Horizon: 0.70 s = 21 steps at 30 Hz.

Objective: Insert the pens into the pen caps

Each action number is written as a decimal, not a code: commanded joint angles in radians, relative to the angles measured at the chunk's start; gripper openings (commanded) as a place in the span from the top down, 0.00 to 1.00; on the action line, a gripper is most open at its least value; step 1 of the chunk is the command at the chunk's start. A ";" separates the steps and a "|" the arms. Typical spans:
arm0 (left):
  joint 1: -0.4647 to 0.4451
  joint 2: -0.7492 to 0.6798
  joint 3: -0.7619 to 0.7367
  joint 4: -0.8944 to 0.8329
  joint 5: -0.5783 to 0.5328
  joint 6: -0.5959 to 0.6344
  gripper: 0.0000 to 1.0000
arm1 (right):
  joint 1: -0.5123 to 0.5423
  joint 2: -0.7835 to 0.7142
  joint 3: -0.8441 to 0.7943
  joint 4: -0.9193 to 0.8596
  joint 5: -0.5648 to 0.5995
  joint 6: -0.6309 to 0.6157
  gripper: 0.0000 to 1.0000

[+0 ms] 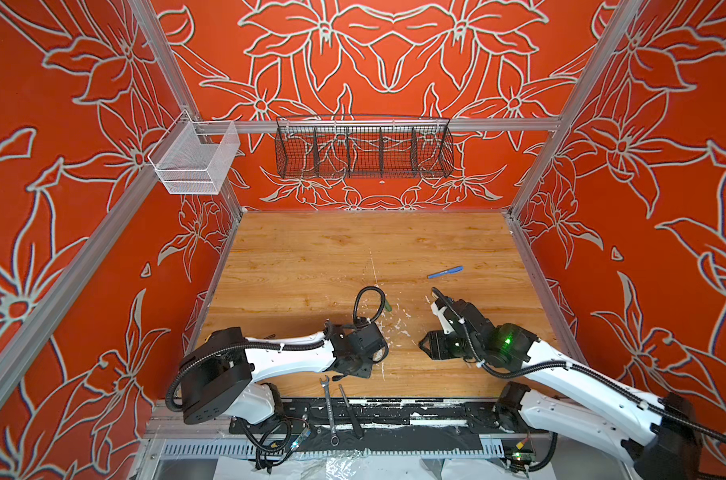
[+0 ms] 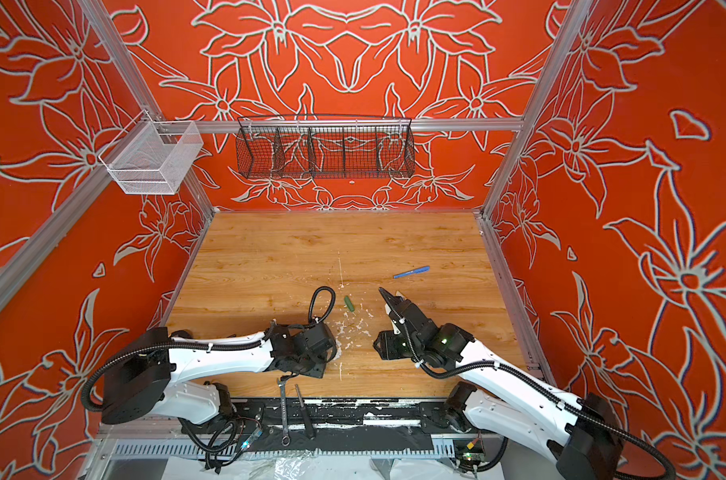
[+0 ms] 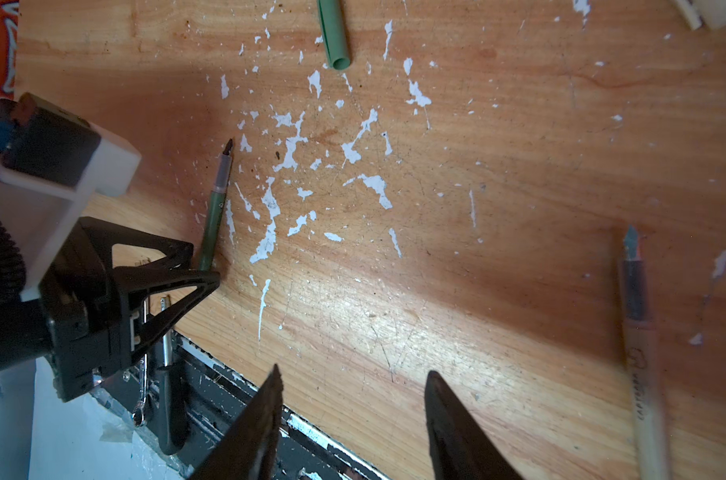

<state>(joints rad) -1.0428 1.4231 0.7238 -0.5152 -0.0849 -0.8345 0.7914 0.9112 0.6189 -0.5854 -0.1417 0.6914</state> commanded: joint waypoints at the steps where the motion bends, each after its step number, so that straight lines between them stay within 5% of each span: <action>1: -0.013 0.008 0.003 -0.020 -0.019 -0.011 0.52 | -0.005 0.010 0.004 0.013 -0.010 0.003 0.44; 21: -0.025 -0.074 -0.060 0.018 -0.074 0.054 0.62 | -0.012 0.073 0.050 0.039 -0.009 -0.017 0.45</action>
<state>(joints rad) -1.0615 1.3693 0.6811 -0.5049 -0.1307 -0.7990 0.7860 0.9783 0.6312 -0.5541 -0.1463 0.6838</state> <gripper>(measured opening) 0.383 0.551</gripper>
